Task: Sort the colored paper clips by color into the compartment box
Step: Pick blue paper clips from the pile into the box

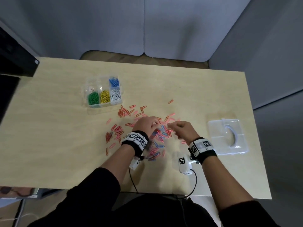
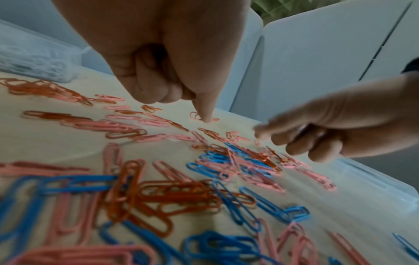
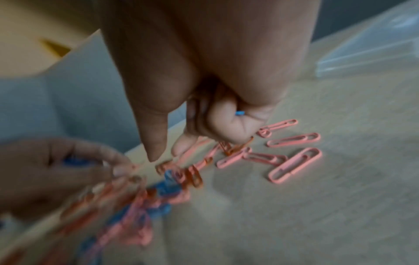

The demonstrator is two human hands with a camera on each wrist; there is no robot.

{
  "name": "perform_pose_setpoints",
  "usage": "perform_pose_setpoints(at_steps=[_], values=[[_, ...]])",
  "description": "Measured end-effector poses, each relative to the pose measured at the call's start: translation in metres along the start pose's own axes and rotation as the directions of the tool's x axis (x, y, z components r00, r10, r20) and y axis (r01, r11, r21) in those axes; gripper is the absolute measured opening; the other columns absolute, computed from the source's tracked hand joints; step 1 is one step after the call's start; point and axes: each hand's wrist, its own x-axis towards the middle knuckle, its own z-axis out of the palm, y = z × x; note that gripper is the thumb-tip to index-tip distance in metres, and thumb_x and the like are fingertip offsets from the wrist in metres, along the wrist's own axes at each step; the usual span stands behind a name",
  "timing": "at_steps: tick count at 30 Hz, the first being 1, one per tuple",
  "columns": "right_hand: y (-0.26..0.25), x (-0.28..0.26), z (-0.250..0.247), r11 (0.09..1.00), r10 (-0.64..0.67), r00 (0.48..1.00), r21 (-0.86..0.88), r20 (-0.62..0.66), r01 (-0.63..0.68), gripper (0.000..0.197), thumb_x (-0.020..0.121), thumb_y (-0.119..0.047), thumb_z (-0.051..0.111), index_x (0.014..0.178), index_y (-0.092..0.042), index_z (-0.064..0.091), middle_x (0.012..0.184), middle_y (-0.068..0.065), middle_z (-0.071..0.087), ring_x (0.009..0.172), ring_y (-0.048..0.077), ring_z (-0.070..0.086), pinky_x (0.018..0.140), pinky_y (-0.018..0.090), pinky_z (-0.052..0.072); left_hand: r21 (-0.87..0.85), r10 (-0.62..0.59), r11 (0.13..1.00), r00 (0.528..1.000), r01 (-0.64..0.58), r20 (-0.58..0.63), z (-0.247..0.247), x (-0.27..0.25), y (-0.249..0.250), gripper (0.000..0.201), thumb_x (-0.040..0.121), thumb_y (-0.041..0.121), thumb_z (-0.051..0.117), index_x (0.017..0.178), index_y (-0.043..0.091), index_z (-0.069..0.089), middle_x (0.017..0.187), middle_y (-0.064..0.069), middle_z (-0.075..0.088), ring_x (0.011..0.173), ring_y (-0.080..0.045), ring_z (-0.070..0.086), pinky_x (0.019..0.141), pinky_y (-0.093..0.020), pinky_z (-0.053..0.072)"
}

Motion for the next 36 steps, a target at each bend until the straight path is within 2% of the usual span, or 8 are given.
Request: perform_pose_setpoints(at_steps=[5,11,15,18,23,27,31,36], values=[[0.013,0.013,0.018,0.848,-0.115,0.979,-0.529,-0.167,0.01,0.021,0.073,-0.042,0.083,0.075,-0.023,0.073,0.073,-0.008,0.069,0.07,0.009,0.064,0.067,0.026,0.054,0.019,-0.104,0.994,0.993,0.105,-0.058,-0.008,-0.001,-0.016,0.01,0.088,0.024,0.063,0.093,0.028,0.07,0.093,0.004,0.069,0.083,-0.015,0.063,0.075,-0.033,0.057],[0.021,0.01,0.004,0.903,-0.153,0.963,-0.427,-0.222,0.045,0.024,0.078,-0.034,0.079,0.062,-0.028,0.062,0.056,-0.013,0.053,0.057,0.007,0.051,0.057,0.022,0.041,0.1,0.076,0.991,0.992,-0.087,0.103,-0.003,0.005,0.001,0.02,0.09,0.023,0.068,0.109,0.021,0.073,0.102,-0.002,0.075,0.09,-0.016,0.07,0.083,-0.033,0.058],[0.027,0.005,-0.009,0.9,-0.164,0.951,-0.435,-0.261,0.036,0.013,0.076,-0.032,0.081,0.084,-0.025,0.073,0.057,-0.006,0.057,0.056,0.011,0.056,0.06,0.031,0.056,0.19,0.117,0.971,0.983,-0.143,0.141,0.001,0.012,0.01,0.025,0.091,0.024,0.067,0.115,0.02,0.072,0.11,-0.002,0.073,0.094,-0.019,0.069,0.087,-0.034,0.057],[0.022,0.0,-0.001,0.837,-0.245,0.948,-0.537,-0.201,0.103,0.012,0.076,-0.032,0.08,0.085,-0.025,0.074,0.056,-0.012,0.053,0.053,0.003,0.048,0.058,0.023,0.043,0.225,0.122,0.961,0.977,-0.161,0.177,0.0,0.017,0.014,0.021,0.091,0.028,0.066,0.11,0.023,0.074,0.107,0.001,0.074,0.092,-0.018,0.069,0.082,-0.029,0.056],[0.023,0.001,0.026,0.726,-0.241,0.966,-0.678,-0.099,0.112,0.015,0.082,-0.041,0.075,0.09,-0.029,0.075,0.084,-0.011,0.072,0.072,0.007,0.063,0.069,0.027,0.055,0.246,0.043,0.964,0.969,-0.104,0.243,-0.006,0.027,0.024,0.012,0.089,0.024,0.068,0.097,0.021,0.076,0.092,0.003,0.07,0.086,-0.017,0.065,0.071,-0.023,0.047],[0.026,0.003,0.027,0.703,-0.2,0.979,-0.701,-0.039,0.115,0.014,0.086,-0.038,0.072,0.091,-0.025,0.073,0.087,-0.008,0.07,0.078,0.011,0.064,0.073,0.032,0.056,0.317,0.011,0.939,0.936,-0.13,0.351,-0.003,0.031,0.026,0.018,0.093,0.027,0.062,0.105,0.016,0.07,0.105,-0.003,0.07,0.097,-0.024,0.065,0.082,-0.031,0.051],[0.022,0.0,0.014,0.871,-0.183,0.983,-0.461,0.021,0.171,0.013,0.088,-0.026,0.072,0.081,-0.02,0.064,0.072,-0.008,0.06,0.066,0.009,0.055,0.066,0.023,0.046,0.289,0.025,0.948,0.935,-0.134,0.353,0.004,0.023,0.02,0.019,0.098,0.022,0.053,0.106,0.007,0.061,0.101,-0.009,0.068,0.095,-0.028,0.064,0.083,-0.036,0.05],[0.026,-0.008,0.005,0.978,-0.028,0.999,0.207,0.032,0.021,0.006,0.086,-0.01,0.074,0.087,-0.008,0.069,0.075,0.005,0.06,0.063,0.017,0.052,0.055,0.025,0.044,0.139,0.004,0.989,0.961,-0.044,0.275,0.01,0.003,0.0,0.016,0.097,0.022,0.041,0.081,0.017,0.038,0.069,-0.002,0.044,0.06,-0.02,0.041,0.057,-0.033,0.034]])
